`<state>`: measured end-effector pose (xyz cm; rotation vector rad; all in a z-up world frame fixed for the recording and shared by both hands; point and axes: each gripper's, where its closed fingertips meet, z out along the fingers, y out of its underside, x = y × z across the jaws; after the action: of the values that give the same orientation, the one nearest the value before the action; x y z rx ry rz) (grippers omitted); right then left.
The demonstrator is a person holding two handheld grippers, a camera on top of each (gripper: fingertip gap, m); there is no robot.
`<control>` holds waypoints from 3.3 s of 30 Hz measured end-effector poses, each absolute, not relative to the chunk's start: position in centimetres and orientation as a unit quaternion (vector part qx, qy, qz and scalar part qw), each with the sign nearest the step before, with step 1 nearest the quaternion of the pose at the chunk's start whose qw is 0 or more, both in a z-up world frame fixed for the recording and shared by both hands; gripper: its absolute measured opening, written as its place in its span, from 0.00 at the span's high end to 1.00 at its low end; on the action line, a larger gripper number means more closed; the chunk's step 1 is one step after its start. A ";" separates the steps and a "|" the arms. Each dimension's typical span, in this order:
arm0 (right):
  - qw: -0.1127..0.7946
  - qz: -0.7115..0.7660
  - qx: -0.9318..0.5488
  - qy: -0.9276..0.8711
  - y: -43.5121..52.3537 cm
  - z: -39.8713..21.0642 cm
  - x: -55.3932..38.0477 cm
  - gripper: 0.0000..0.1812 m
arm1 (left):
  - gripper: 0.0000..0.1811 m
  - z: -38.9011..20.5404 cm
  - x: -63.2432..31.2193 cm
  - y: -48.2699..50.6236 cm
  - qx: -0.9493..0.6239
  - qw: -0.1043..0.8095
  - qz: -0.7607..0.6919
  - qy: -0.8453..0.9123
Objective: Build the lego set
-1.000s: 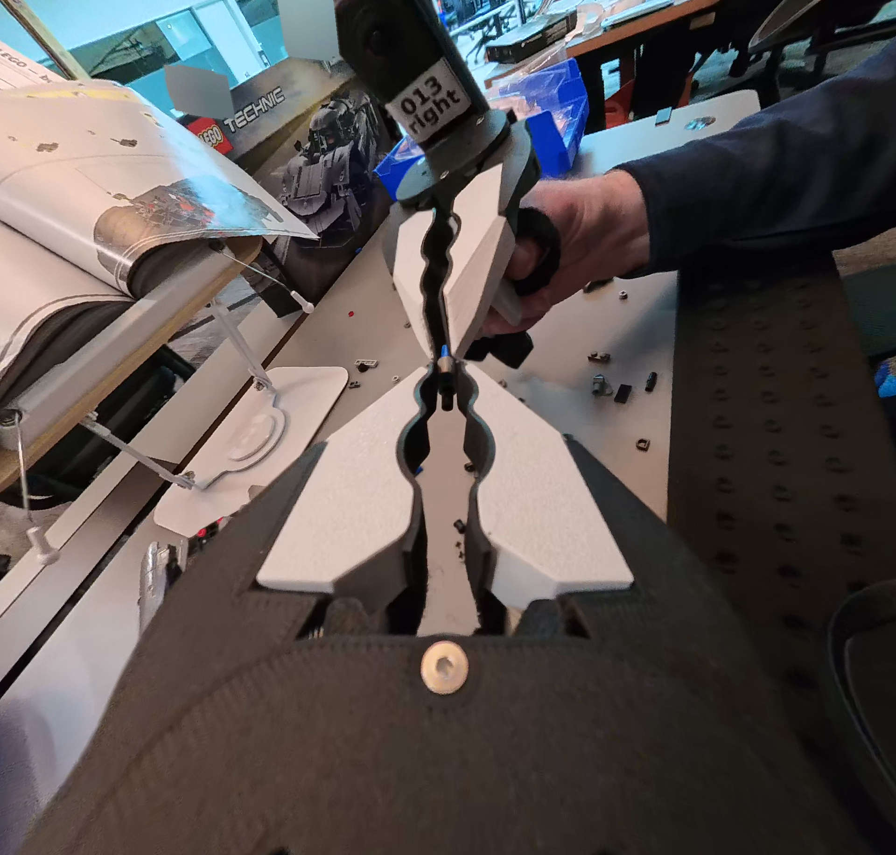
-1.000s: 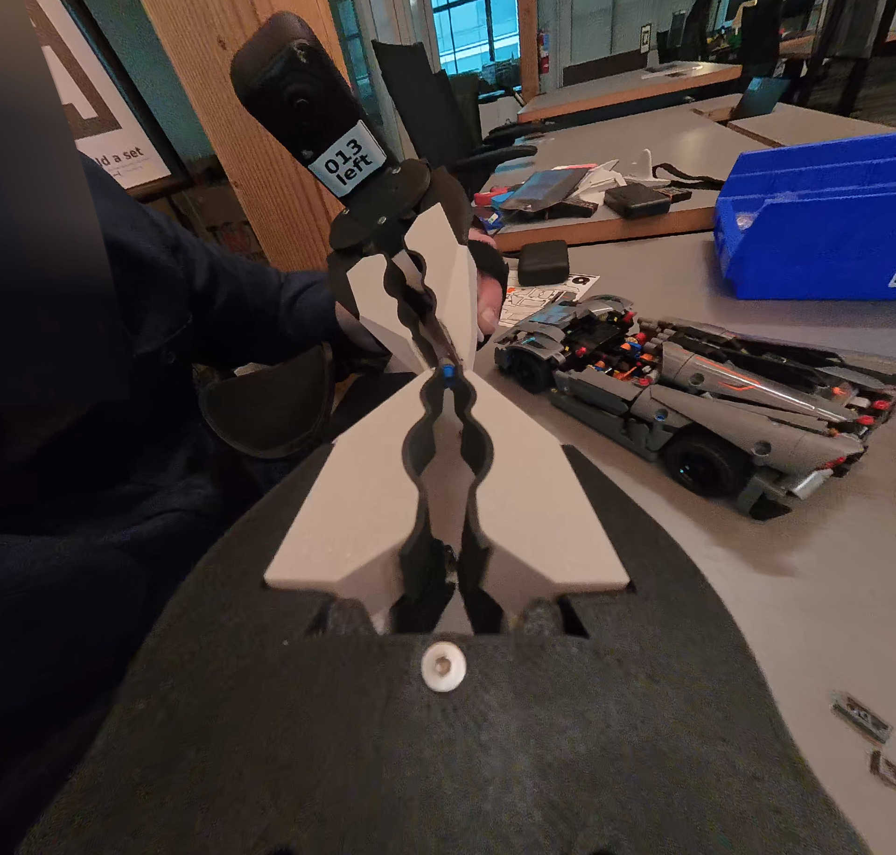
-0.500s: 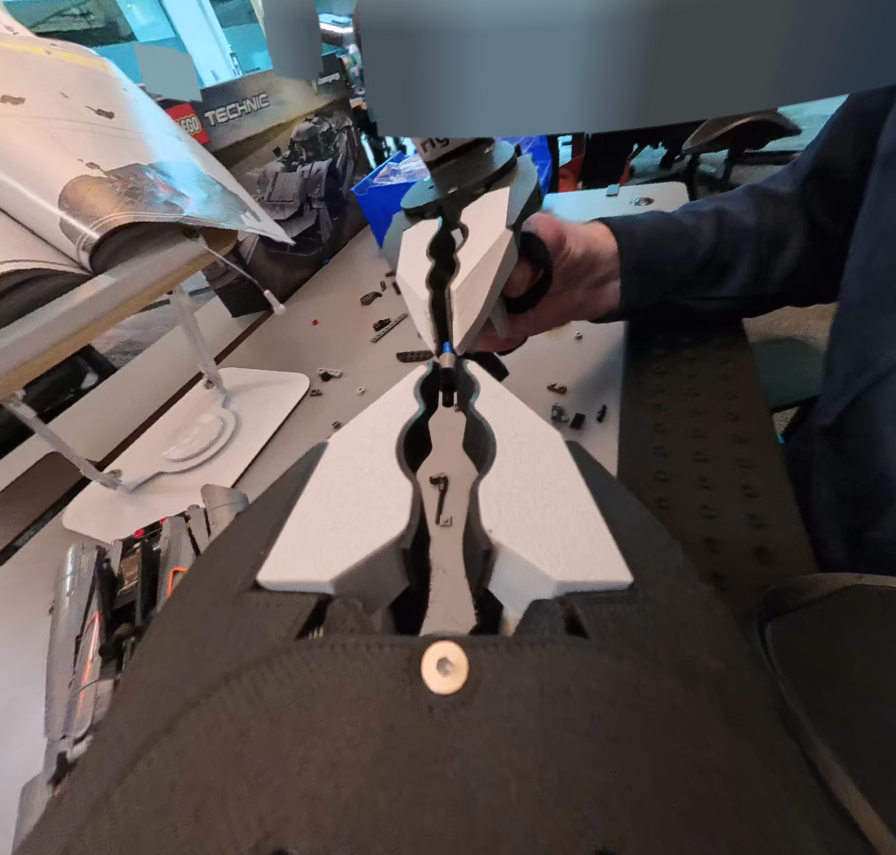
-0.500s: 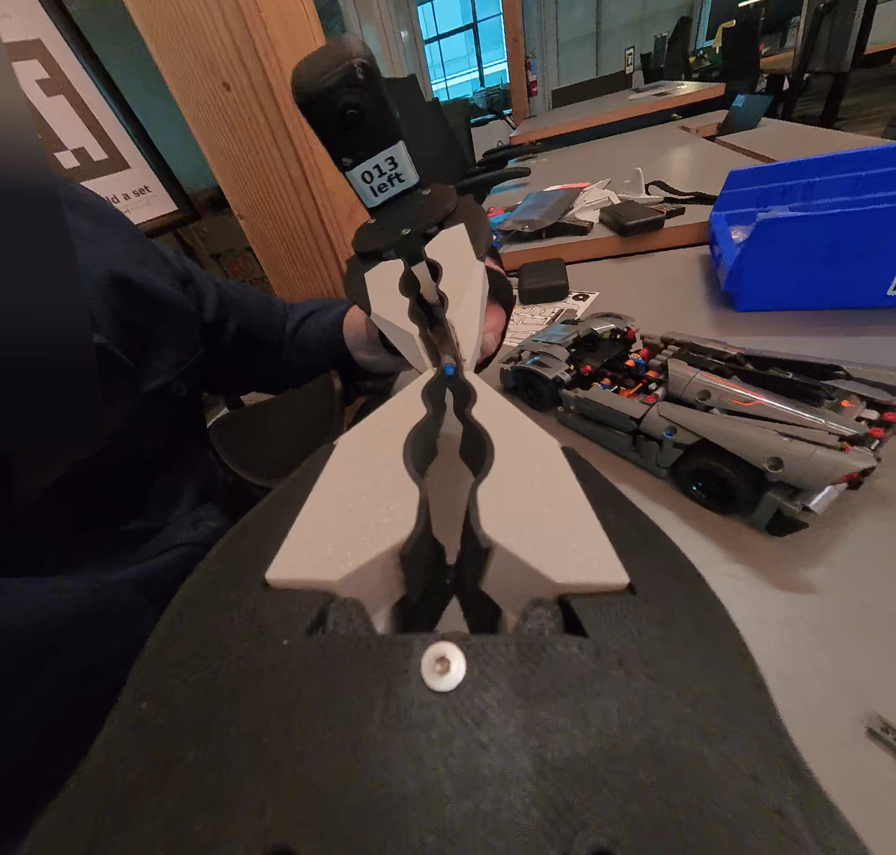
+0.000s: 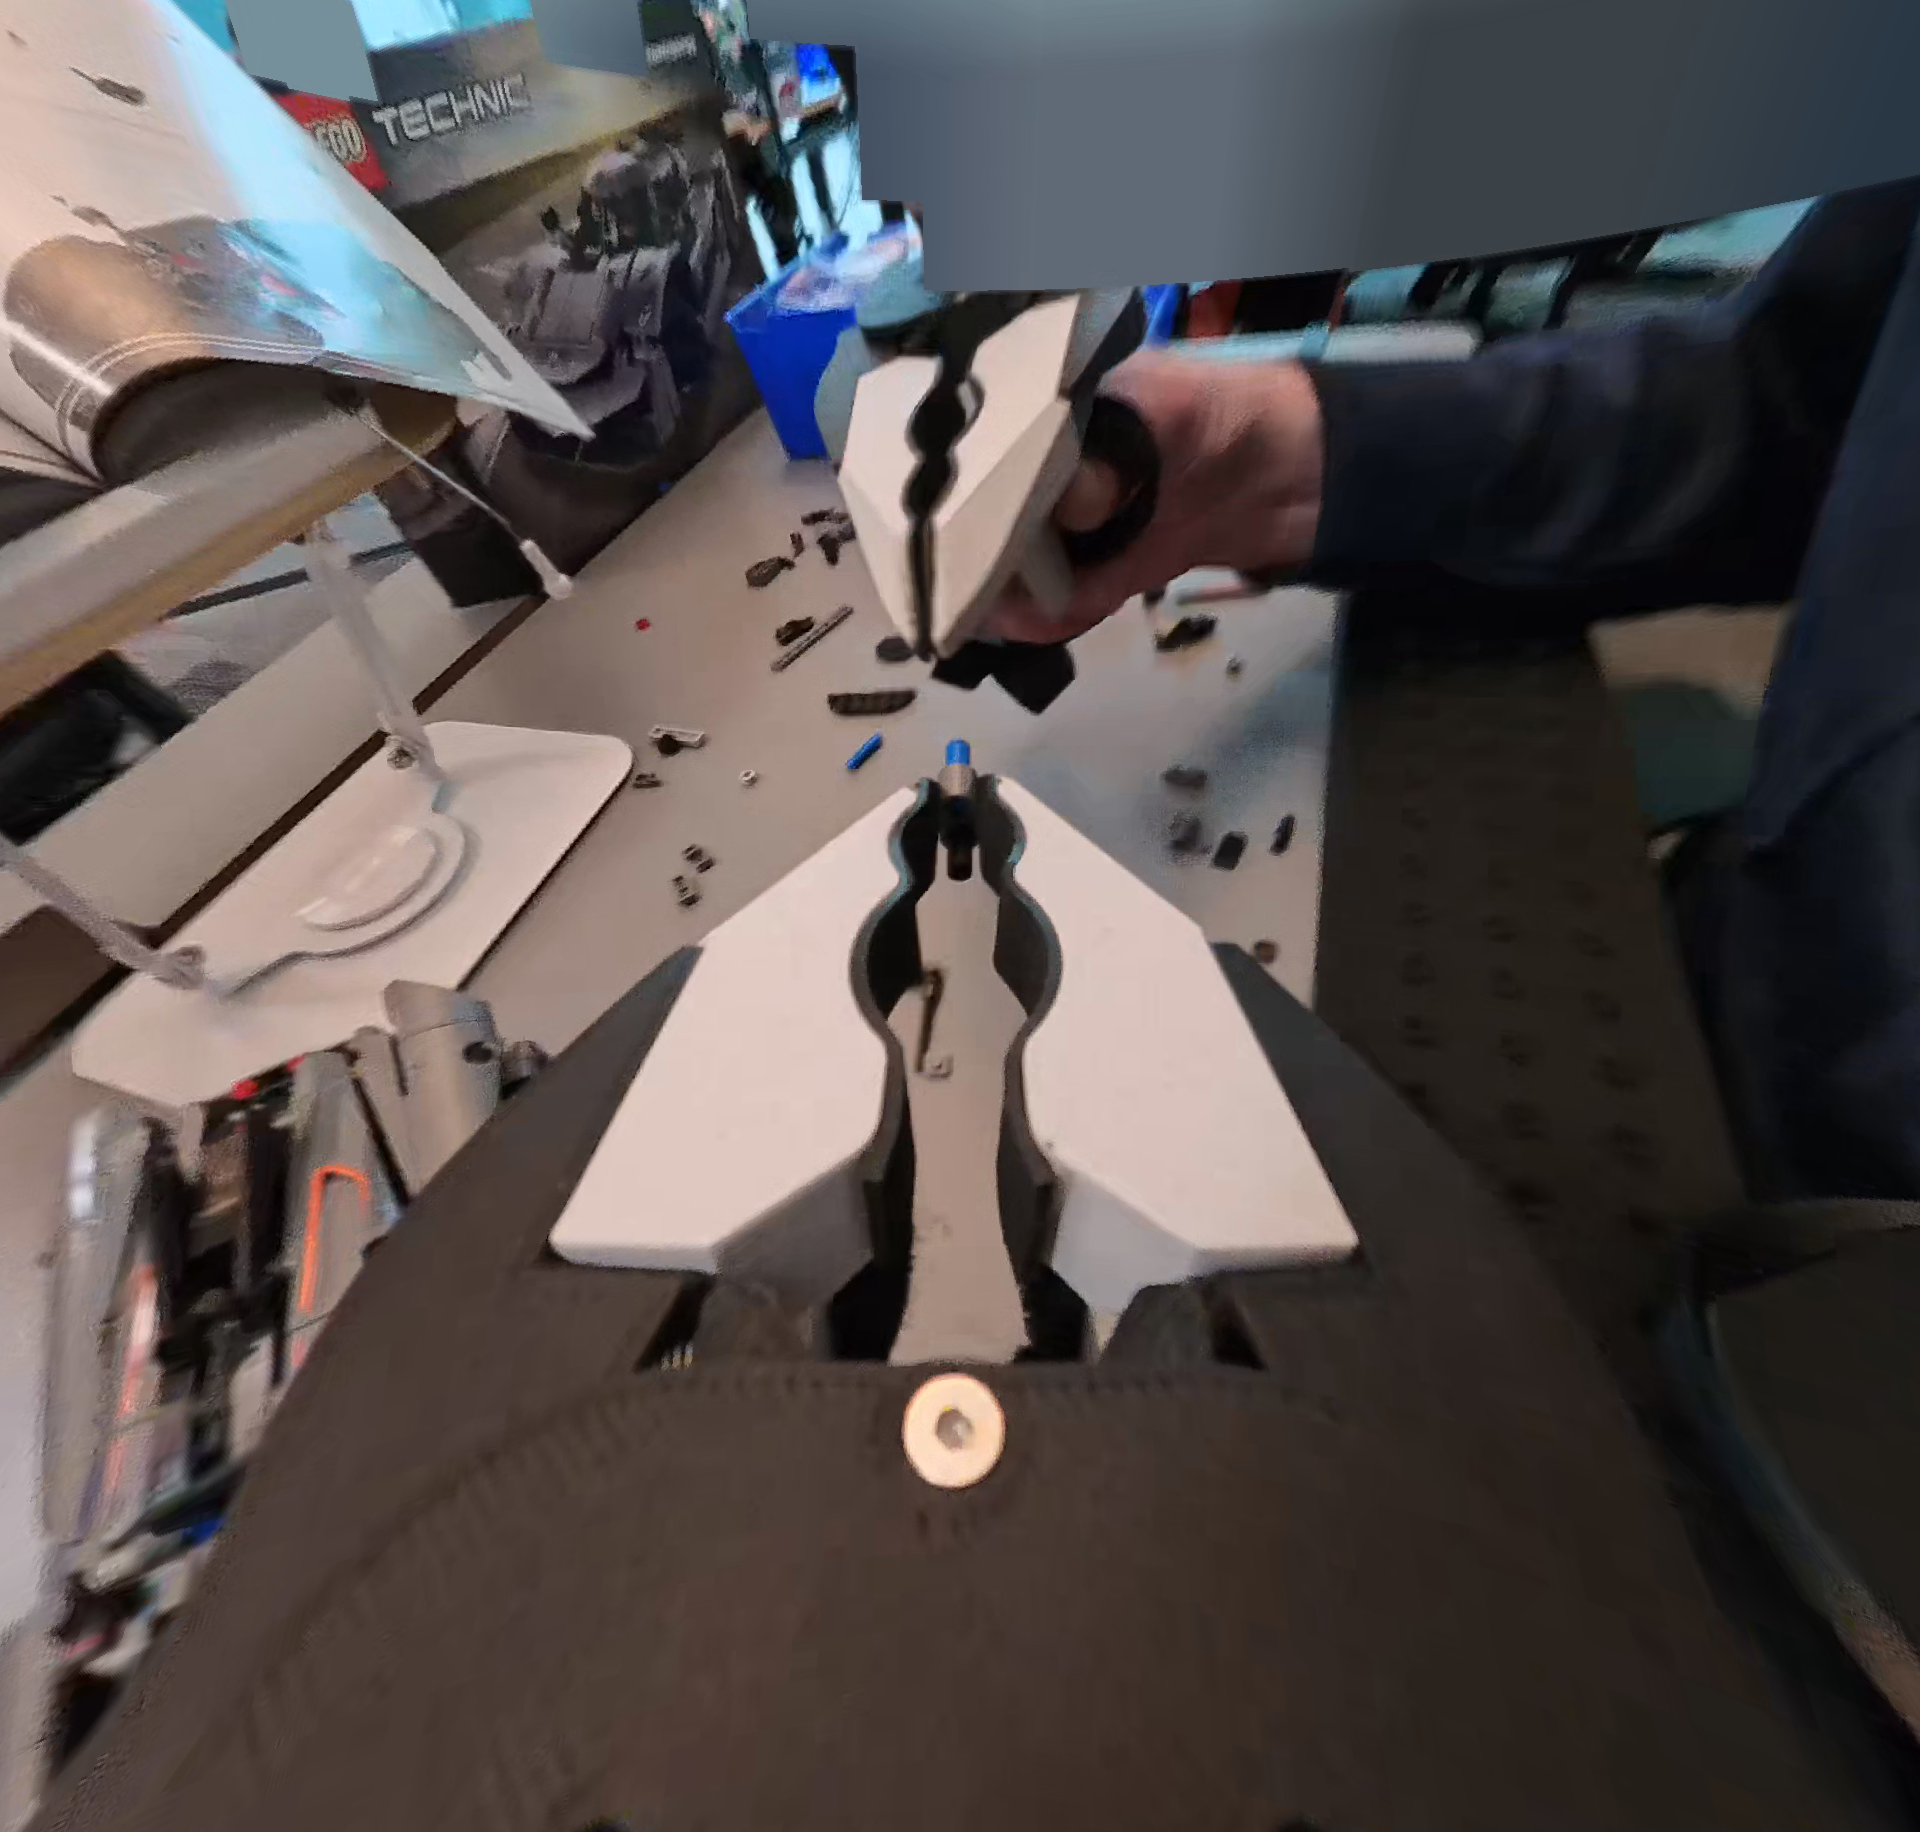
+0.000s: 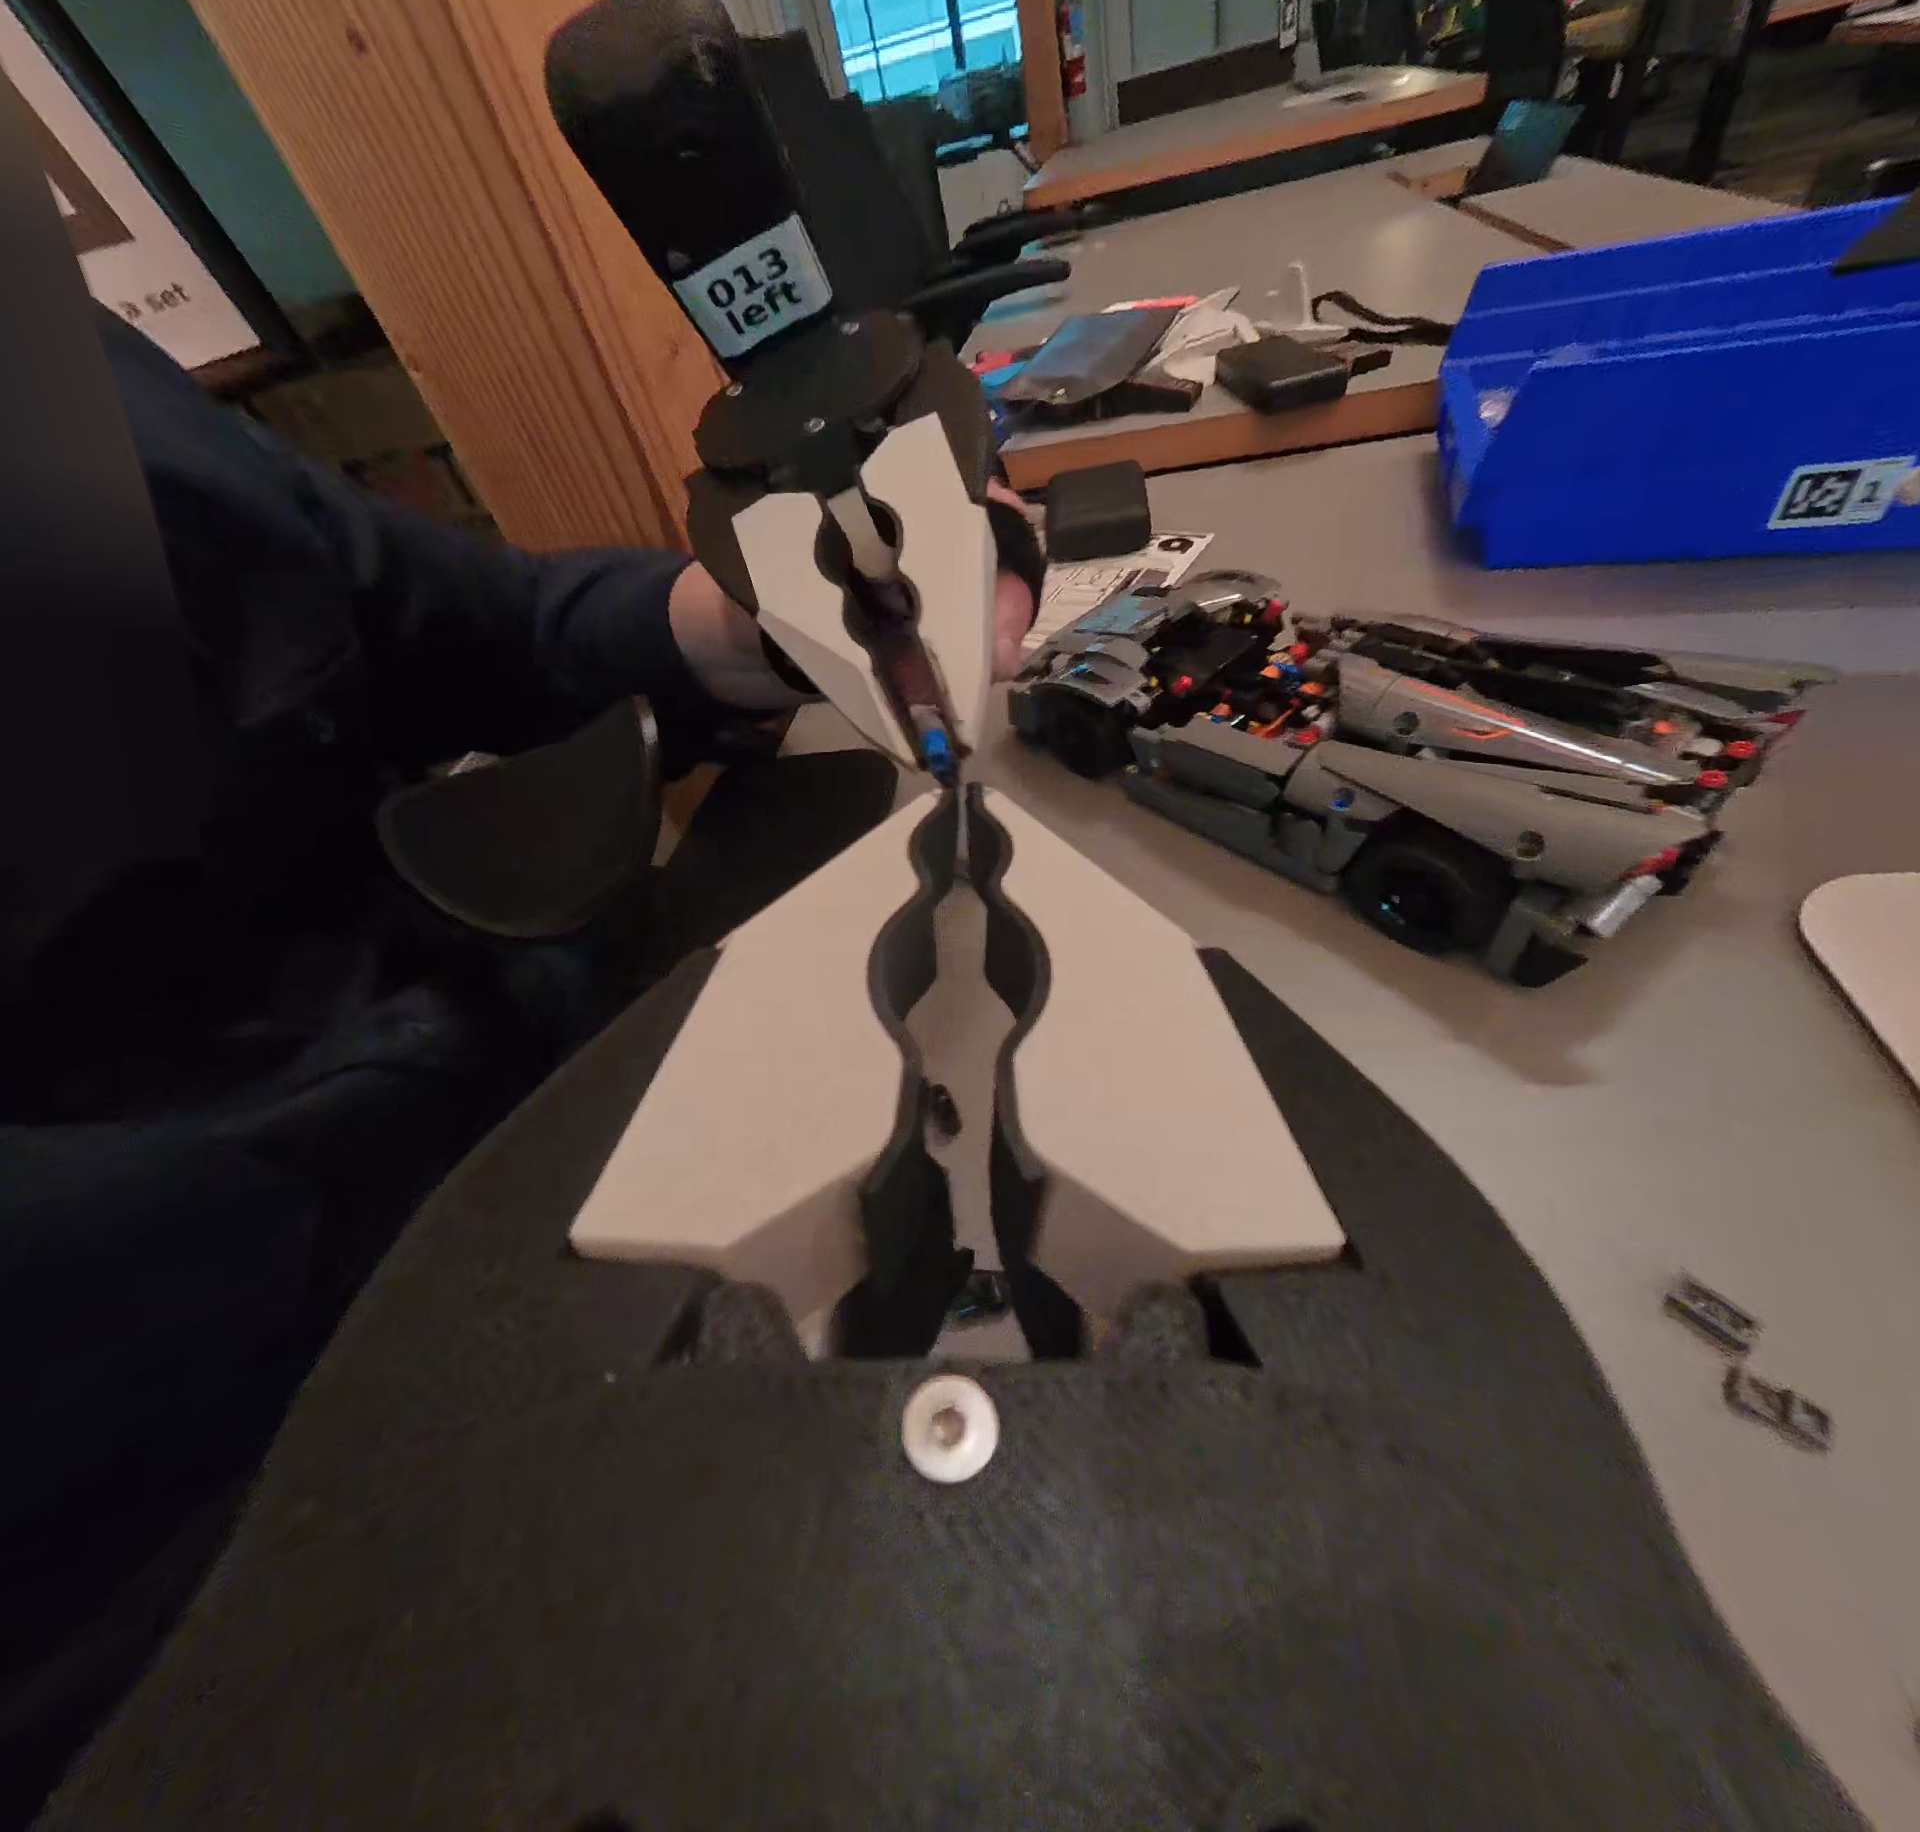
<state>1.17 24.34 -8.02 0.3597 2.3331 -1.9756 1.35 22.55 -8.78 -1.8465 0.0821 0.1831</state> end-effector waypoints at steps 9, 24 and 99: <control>-0.138 -0.496 0.066 0.855 23.3 -10.3 1.7 0.96 | 0.98 -10.4 1.1 24.2 -0.837 0.490 0.217 0.109; -0.258 -0.369 0.018 0.893 24.3 -12.2 1.7 1.00 | 0.98 -11.9 1.6 24.7 -0.864 0.447 0.197 0.124; -0.253 -0.374 0.006 0.892 26.2 -13.7 2.8 1.00 | 0.98 -13.2 3.1 26.4 -0.860 0.495 0.064 0.108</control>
<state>2.81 26.23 -13.74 0.0228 3.3692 -1.4140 3.08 26.40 -13.22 -2.0829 0.2622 0.1555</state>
